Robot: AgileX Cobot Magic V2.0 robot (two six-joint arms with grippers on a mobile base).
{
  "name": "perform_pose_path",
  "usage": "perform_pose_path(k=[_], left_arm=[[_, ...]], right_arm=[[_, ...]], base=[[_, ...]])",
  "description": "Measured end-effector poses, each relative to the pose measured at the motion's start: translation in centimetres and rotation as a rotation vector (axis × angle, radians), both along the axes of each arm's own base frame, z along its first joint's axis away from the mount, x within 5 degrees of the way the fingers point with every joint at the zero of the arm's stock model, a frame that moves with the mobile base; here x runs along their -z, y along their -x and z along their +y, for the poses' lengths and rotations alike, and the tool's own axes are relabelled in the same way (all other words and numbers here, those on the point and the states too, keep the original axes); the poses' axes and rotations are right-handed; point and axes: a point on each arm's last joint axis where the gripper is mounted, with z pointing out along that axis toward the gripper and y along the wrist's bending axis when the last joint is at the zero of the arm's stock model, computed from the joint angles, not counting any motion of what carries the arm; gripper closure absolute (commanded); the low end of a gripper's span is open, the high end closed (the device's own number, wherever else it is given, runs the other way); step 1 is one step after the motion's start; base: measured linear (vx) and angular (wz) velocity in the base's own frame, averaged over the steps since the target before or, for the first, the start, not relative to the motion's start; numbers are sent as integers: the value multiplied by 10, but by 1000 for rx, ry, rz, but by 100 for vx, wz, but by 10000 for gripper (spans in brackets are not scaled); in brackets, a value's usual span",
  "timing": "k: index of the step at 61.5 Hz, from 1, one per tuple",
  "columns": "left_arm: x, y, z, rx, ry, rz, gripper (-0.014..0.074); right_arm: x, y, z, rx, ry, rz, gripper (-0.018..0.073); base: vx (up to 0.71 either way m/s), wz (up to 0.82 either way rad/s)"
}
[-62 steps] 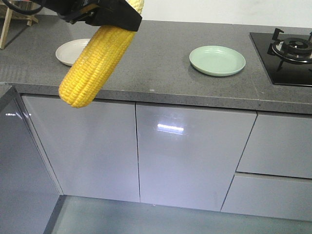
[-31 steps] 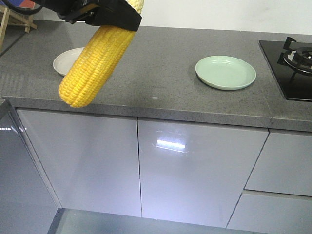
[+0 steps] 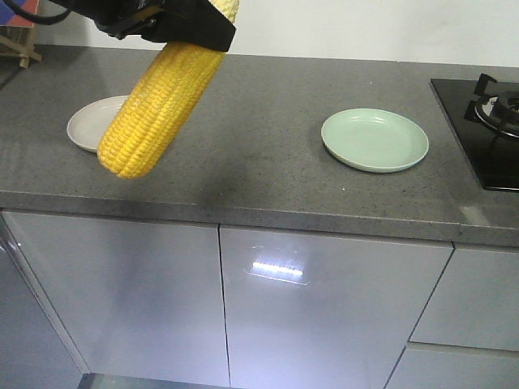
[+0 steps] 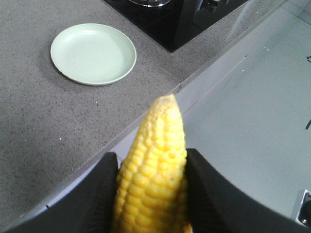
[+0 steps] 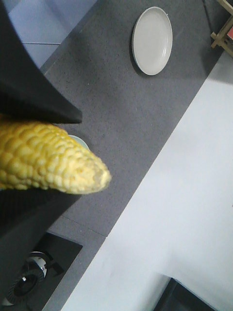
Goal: Distribute corn equally
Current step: 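Drive the base toward the beige and green plates near the stove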
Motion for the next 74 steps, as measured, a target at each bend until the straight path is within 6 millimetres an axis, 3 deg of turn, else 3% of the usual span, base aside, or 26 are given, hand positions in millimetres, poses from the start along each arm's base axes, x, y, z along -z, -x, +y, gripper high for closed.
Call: perform_pose_path(k=[74], left_arm=[[0, 0, 0, 0, 0, 0, 603]], right_arm=[[0, 0, 0, 0, 0, 0, 564]], base=[[12, -7]])
